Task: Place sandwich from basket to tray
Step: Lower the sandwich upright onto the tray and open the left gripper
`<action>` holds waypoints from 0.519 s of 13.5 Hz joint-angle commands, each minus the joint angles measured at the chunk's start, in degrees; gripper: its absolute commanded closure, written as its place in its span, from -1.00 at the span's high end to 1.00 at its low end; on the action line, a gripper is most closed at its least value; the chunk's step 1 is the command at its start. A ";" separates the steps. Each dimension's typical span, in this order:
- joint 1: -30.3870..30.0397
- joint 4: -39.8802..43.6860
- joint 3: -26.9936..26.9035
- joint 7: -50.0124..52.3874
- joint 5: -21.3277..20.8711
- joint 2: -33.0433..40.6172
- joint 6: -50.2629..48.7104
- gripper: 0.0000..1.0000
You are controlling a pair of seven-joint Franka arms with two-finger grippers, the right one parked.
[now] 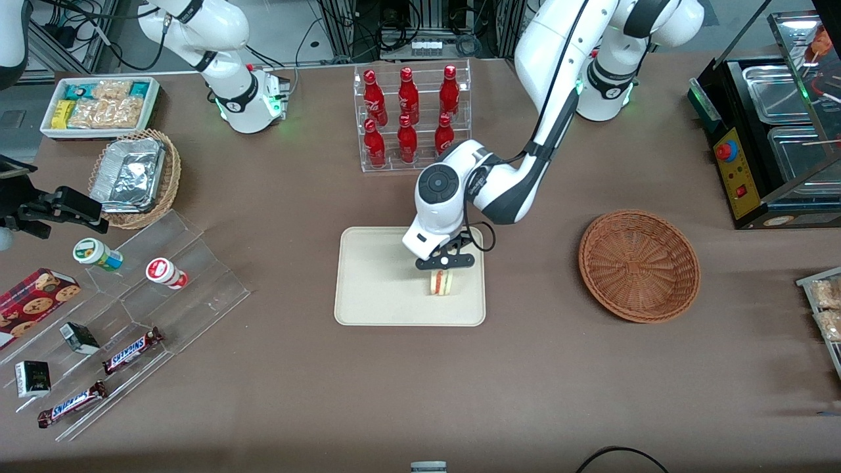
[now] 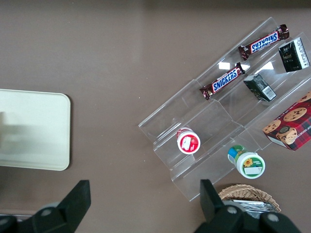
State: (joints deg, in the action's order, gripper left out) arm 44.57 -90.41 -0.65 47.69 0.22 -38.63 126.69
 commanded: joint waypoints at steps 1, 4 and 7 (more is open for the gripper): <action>0.79 2.52 -0.93 1.53 -1.97 -2.24 0.13 -0.64; 0.70 2.61 -1.10 1.53 -2.24 -2.50 0.05 0.14; 0.61 4.62 -1.28 1.62 -2.33 -1.10 -2.22 1.00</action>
State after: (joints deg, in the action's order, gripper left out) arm 44.57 -88.75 -1.18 48.01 -1.02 -40.00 126.85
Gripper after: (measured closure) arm 0.621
